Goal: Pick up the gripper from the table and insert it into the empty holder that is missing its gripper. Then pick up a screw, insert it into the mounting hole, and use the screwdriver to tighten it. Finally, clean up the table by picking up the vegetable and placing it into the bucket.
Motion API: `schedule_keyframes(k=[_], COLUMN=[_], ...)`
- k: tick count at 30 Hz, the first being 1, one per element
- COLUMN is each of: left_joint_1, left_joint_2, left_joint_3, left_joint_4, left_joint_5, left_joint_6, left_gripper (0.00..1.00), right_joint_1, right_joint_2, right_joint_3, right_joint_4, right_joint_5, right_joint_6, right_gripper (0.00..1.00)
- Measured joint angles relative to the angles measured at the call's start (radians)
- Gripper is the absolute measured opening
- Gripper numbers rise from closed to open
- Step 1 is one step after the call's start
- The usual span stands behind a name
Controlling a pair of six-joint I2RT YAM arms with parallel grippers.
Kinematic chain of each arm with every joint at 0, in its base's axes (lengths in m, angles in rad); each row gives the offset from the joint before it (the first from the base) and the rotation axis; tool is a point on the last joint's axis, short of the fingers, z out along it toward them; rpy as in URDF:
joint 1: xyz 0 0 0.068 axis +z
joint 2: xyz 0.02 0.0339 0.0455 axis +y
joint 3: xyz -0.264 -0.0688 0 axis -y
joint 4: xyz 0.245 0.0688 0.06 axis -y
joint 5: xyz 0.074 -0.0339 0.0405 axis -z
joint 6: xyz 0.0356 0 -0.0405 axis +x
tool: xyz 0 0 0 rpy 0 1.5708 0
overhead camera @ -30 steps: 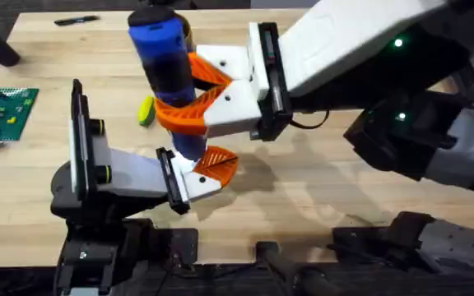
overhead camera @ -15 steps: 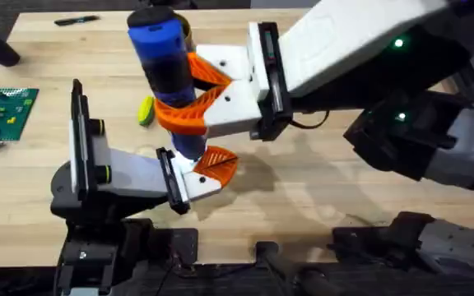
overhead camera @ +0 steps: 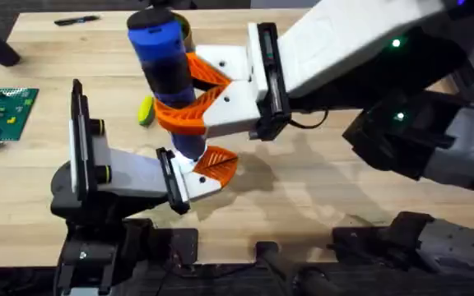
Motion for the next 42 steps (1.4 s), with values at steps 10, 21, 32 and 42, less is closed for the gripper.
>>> schedule_keyframes(k=[10,21,32,42], left_joint_1=[0.000,0.000,0.000,0.000], left_joint_2=[0.000,0.000,0.000,0.000], left_joint_3=[0.000,0.000,0.000,0.000], left_joint_4=[0.000,0.000,0.000,0.000], left_joint_5=[0.000,0.000,0.000,0.000], left_joint_6=[0.000,0.000,0.000,0.004], left_gripper=[0.014,0.014,0.014,0.014], right_joint_1=[0.000,0.001,0.002,0.003], right_joint_2=[0.008,0.024,0.024,0.041], right_joint_3=[0.002,0.005,0.005,0.005], right_joint_4=[0.000,-0.001,-0.003,0.053], right_joint_5=[0.000,0.000,-0.001,-0.003], right_joint_6=[0.000,0.000,0.000,0.023], right_gripper=[0.008,0.008,0.008,0.008])
